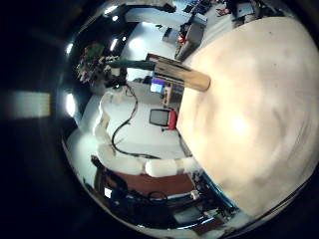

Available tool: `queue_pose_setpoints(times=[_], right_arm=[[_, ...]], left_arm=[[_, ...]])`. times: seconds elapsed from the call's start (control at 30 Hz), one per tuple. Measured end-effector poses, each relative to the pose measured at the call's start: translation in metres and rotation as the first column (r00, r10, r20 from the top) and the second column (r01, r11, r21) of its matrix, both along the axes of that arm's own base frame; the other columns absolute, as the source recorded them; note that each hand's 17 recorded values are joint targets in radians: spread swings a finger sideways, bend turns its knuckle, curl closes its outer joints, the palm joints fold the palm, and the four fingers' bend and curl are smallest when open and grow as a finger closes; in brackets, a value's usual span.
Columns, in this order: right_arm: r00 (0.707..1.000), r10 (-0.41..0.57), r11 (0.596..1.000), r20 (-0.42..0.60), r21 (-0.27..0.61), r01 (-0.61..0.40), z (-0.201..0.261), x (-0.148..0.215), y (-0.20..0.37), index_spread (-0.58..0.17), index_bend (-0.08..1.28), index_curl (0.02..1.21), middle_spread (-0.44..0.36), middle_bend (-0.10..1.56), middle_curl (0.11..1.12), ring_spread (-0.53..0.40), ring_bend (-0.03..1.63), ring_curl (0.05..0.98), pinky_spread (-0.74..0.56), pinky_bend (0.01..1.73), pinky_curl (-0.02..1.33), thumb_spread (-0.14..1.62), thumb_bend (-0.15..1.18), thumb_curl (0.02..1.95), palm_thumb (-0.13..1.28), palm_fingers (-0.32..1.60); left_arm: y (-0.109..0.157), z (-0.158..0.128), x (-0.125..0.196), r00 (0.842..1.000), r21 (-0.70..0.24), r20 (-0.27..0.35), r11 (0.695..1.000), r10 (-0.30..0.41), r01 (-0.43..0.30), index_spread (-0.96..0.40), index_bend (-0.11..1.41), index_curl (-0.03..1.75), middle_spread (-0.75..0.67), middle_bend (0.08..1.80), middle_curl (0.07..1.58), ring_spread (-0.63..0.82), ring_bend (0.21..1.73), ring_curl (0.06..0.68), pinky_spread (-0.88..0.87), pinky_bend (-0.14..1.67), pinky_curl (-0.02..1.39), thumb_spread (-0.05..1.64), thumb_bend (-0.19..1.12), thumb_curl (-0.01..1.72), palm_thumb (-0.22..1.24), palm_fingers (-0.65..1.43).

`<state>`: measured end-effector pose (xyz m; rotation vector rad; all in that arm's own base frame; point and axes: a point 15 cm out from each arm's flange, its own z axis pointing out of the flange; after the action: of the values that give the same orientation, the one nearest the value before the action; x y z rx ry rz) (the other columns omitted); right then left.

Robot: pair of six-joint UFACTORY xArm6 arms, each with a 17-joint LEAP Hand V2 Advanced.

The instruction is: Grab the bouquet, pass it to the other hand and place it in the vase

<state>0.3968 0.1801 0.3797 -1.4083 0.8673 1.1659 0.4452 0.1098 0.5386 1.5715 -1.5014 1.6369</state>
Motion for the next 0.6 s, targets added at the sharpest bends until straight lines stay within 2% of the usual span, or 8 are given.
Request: queue_pose_setpoints(times=[0.2,0.27,0.33,0.4,0.43,0.47,0.53,0.6], right_arm=[[1.0,0.002,1.0,0.003,0.0,-0.002,0.001,0.0,0.0,-0.322,0.17,0.26,0.112,0.18,0.27,0.19,0.42,0.259,0.45,0.63,0.29,0.99,-0.03,0.43,0.71,-0.01],[1.0,0.005,1.0,0.003,0.0,-0.005,0.001,0.0,0.001,-0.323,0.17,0.26,0.111,0.17,0.27,0.19,0.42,0.259,0.45,0.63,0.29,0.99,-0.03,0.43,0.71,-0.01],[1.0,0.002,1.0,0.002,0.001,-0.002,0.001,0.0,0.0,-0.324,0.17,0.27,0.111,0.17,0.27,0.19,0.42,0.26,0.45,0.63,0.29,0.99,-0.03,0.43,0.71,0.0],[1.0,0.002,1.0,0.002,0.001,-0.002,0.0,0.0,0.0,-0.325,0.17,0.28,0.111,0.18,0.27,0.19,0.42,0.261,0.45,0.63,0.29,0.99,-0.03,0.43,0.71,0.0],[1.0,0.002,1.0,0.004,0.001,-0.002,0.001,0.0,0.0,-0.325,0.17,0.28,0.11,0.17,0.27,0.191,0.42,0.259,0.45,0.63,0.29,0.99,-0.03,0.43,0.71,0.0],[1.0,0.002,1.0,0.003,0.0,-0.002,0.001,0.0,0.0,-0.325,0.17,0.28,0.11,0.17,0.27,0.191,0.42,0.259,0.46,0.63,0.29,0.99,-0.03,0.43,0.71,0.0],[1.0,0.004,1.0,0.003,0.0,-0.004,0.001,0.0,0.001,-0.325,0.17,0.29,0.11,0.17,0.26,0.191,0.42,0.258,0.46,0.63,0.29,0.99,-0.03,0.43,0.71,0.0],[1.0,0.004,1.0,0.003,0.001,-0.004,0.001,0.0,0.001,-0.325,0.18,0.29,0.104,0.17,0.26,0.191,0.42,0.258,0.46,0.63,0.29,0.99,-0.03,0.43,0.71,0.01]], left_arm=[[0.004,-0.02,0.006,1.0,0.014,-0.014,1.0,0.011,-0.011,-0.75,0.4,1.34,-0.46,1.13,0.89,-0.42,1.35,0.551,-0.6,1.09,0.71,0.33,-0.06,0.84,0.92,1.03],[0.007,-0.028,0.007,1.0,0.006,-0.015,1.0,0.01,-0.01,-0.73,0.31,1.33,-0.46,1.08,0.87,-0.46,1.26,0.524,-0.64,1.06,0.68,0.47,-0.08,0.77,0.76,0.88],[0.01,-0.04,0.008,1.0,-0.005,-0.018,1.0,0.008,-0.008,-0.71,0.27,1.32,-0.46,1.06,0.86,-0.48,1.23,0.511,-0.66,1.03,0.67,0.59,-0.07,0.72,0.69,0.82],[0.013,-0.052,0.006,0.999,-0.015,-0.034,1.0,0.009,-0.01,-0.66,0.21,1.3,-0.45,0.99,0.84,-0.47,1.14,0.481,-0.64,0.9,0.63,0.77,-0.06,0.63,0.6,0.53],[0.016,-0.061,0.004,0.999,-0.018,-0.053,1.0,0.013,-0.014,-0.6,0.18,1.27,-0.4,0.9,0.83,-0.38,1.05,0.469,-0.56,0.8,0.62,0.83,-0.06,0.57,0.53,0.26],[0.019,-0.068,0.002,0.997,-0.016,-0.071,1.0,0.016,-0.017,-0.54,0.16,1.24,-0.34,0.77,0.78,-0.3,1.01,0.444,-0.45,0.73,0.59,0.85,-0.06,0.54,0.5,0.1],[0.03,-0.084,-0.001,0.994,-0.007,-0.107,1.0,0.022,-0.023,-0.43,0.14,1.17,-0.19,0.63,0.72,-0.15,0.96,0.423,-0.25,0.65,0.58,0.87,-0.06,0.5,0.46,-0.09],[0.036,-0.09,-0.002,0.993,0.003,-0.111,1.0,0.028,-0.028,-0.26,0.09,1.07,0.01,0.47,0.62,0.03,0.9,0.366,-0.01,0.59,0.52,0.87,-0.06,0.46,0.41,-0.15]])
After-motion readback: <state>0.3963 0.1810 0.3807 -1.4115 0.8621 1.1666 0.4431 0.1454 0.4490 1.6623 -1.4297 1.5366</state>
